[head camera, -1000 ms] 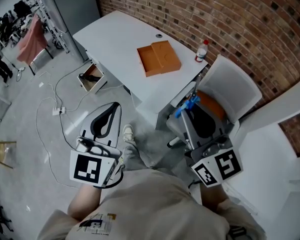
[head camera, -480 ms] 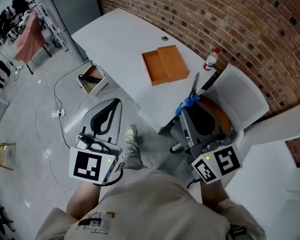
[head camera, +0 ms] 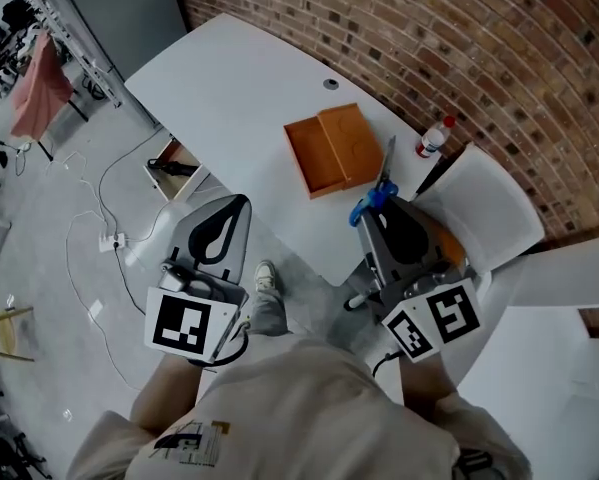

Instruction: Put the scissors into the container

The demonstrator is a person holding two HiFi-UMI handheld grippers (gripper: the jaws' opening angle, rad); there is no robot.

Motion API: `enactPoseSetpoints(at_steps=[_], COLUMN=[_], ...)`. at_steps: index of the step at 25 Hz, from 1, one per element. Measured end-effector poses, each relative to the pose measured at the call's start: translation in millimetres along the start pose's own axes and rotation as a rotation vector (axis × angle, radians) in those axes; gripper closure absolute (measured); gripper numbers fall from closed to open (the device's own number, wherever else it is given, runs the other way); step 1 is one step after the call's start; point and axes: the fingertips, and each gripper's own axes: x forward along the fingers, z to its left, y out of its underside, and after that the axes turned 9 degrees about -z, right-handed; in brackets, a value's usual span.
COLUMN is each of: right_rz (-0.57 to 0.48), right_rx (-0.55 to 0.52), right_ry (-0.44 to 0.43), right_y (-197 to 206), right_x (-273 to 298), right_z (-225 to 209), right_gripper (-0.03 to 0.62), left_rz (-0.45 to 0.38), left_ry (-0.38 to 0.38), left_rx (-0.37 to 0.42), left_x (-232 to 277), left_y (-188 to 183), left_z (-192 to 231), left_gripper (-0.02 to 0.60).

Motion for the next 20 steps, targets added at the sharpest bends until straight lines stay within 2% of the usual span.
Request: enactPoseSetpoints(at_steps=[12,20], right_rz=[0.059,0.175], right_rx=[-0.01,-0.004], right_ry=[0.151,0.187], right_y=[22,61], right_x=[134,194], right_z=[-52,-69], right_gripper=[0.513,0.513], left_rz=[0.023,0.015], left_ry=[0.148,0.215], left_rx=[-0.04,-0.053], left_x=[114,163], left_y=[32,53], left_z=[104,149], left_gripper=[0.574,0.572])
